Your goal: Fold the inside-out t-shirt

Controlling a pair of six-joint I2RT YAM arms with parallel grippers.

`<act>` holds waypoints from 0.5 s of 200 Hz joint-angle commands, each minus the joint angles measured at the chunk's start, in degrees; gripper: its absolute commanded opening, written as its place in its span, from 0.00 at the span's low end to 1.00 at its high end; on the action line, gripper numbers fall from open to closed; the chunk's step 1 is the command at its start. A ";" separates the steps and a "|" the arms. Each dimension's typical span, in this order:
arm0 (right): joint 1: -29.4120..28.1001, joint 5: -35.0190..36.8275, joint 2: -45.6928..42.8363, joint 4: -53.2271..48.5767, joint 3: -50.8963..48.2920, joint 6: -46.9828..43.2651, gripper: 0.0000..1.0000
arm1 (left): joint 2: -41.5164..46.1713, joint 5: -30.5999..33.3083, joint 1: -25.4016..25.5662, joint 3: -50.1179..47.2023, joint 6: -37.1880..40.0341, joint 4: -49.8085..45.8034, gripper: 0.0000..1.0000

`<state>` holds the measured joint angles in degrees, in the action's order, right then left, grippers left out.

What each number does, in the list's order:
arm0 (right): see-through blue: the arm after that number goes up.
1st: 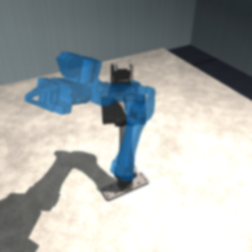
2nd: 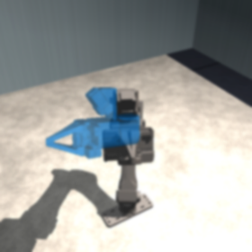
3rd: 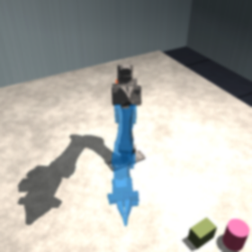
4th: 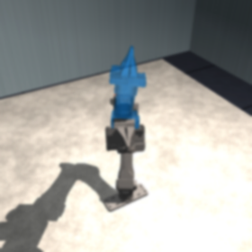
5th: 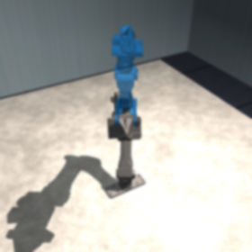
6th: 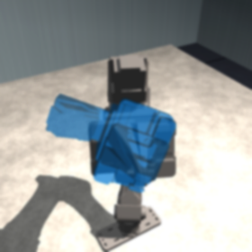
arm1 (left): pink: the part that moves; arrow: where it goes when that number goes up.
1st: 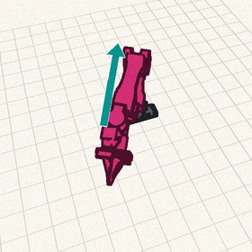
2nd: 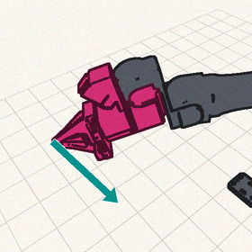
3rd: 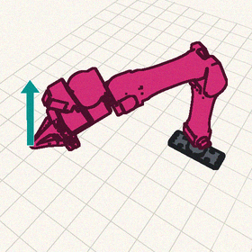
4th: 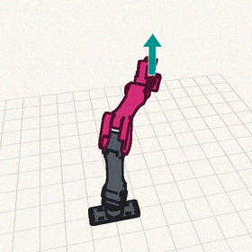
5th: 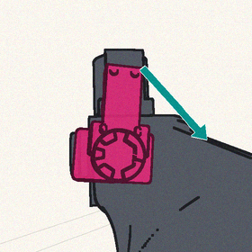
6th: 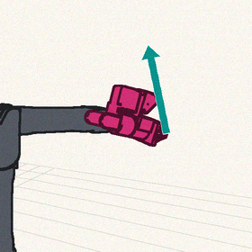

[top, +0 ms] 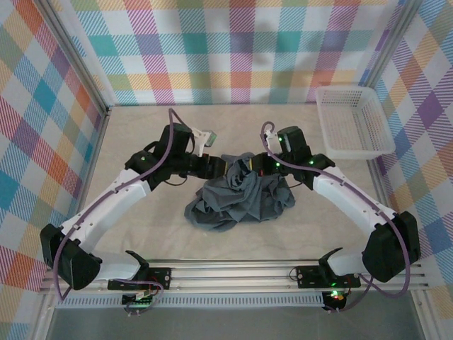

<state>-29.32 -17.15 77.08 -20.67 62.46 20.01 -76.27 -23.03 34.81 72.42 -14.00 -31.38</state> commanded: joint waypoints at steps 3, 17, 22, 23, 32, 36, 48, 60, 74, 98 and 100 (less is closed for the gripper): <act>-0.12 -6.72 -0.29 0.05 1.79 3.15 0.00 | -4.85 3.99 0.52 0.24 1.47 5.16 0.64; -0.12 -7.00 -0.61 -0.23 1.79 3.58 0.00 | -7.16 -0.37 0.65 0.37 4.16 8.97 0.67; -0.12 -6.98 -0.69 -0.40 1.87 3.73 0.00 | -8.16 -1.71 0.85 0.48 5.11 10.12 0.67; -0.12 -7.00 -0.70 -0.46 1.87 3.77 0.00 | -8.35 -1.91 0.82 0.46 5.29 10.33 0.67; -0.12 -7.09 -0.79 -0.75 1.97 3.89 0.01 | -9.61 -2.80 1.09 0.41 6.21 11.86 0.66; -0.12 -7.12 -0.79 -0.87 2.05 3.90 0.01 | -10.06 -2.78 1.11 0.27 6.32 12.51 0.64; -0.13 -6.87 -0.70 -1.58 2.20 3.81 0.02 | -11.13 -1.57 1.13 -0.19 6.20 13.97 0.57; -0.12 -6.02 -0.54 -2.66 2.32 3.85 0.02 | -11.46 0.15 1.14 -0.25 5.71 14.58 0.48; -0.12 -3.77 -0.12 -5.07 2.96 3.90 0.03 | -10.83 2.76 1.13 -0.20 5.15 14.86 0.37; -0.12 1.75 1.33 -10.68 4.83 3.15 0.03 | -7.94 10.44 1.13 -0.56 5.15 13.38 0.25; -0.12 1.78 1.45 -10.83 4.99 2.98 0.03 | -7.76 11.00 1.14 -0.58 5.31 13.12 0.22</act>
<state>-29.32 -19.55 77.28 -25.58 64.14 23.35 -87.74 -19.79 35.55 72.34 -9.56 -19.27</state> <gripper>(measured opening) 0.062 0.292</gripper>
